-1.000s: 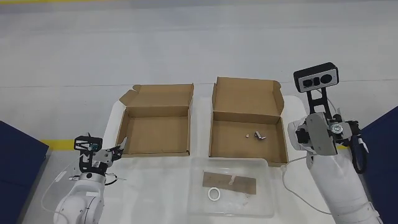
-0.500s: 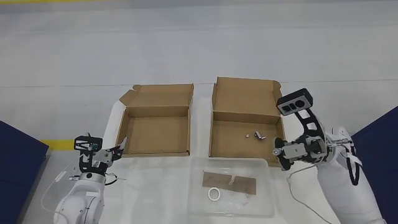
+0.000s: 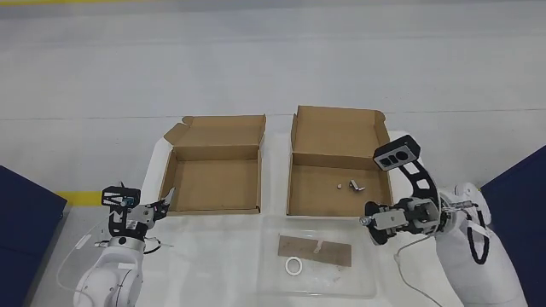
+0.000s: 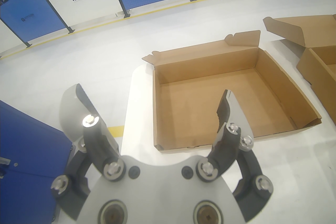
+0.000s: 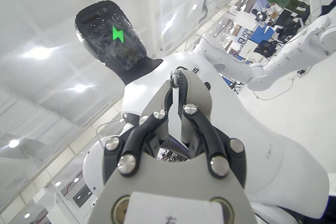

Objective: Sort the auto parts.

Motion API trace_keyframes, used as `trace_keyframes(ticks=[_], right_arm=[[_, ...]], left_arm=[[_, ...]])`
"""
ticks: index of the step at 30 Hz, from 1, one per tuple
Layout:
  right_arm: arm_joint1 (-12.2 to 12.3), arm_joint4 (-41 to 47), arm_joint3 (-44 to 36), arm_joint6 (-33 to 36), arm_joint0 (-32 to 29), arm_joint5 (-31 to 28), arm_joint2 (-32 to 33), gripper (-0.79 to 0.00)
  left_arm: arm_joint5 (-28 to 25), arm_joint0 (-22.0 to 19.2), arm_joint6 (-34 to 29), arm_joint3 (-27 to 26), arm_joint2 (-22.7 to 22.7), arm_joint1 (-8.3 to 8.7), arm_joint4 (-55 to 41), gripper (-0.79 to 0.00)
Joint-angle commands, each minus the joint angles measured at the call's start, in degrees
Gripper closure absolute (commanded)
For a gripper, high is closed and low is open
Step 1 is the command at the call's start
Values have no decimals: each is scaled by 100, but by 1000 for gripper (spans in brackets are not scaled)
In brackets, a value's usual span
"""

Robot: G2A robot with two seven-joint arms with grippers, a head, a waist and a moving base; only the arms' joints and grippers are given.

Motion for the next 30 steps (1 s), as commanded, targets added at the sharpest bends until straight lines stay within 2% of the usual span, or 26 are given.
trace_keyframes(ticks=[1, 7, 10, 22, 24, 30], right_arm=[[73, -939, -7, 52, 98, 304, 172, 0], [267, -2528, 83, 290, 366, 987, 513, 0], [338, -2998, 268, 365, 500, 1136, 478, 0], [355, -3056, 344, 365, 538, 1119, 440, 0], [353, -3120, 321, 130, 529, 1093, 378, 0], [405, -4192, 750, -23, 1181, 1160, -136, 0]], left_arm=[[0, 0, 0, 0, 0, 0, 0, -785], [0, 0, 0, 0, 0, 0, 0, -785], [0, 0, 0, 0, 0, 0, 0, -785], [0, 0, 0, 0, 0, 0, 0, -785], [0, 0, 0, 0, 0, 0, 0, -785], [0, 0, 0, 0, 0, 0, 0, -785]])
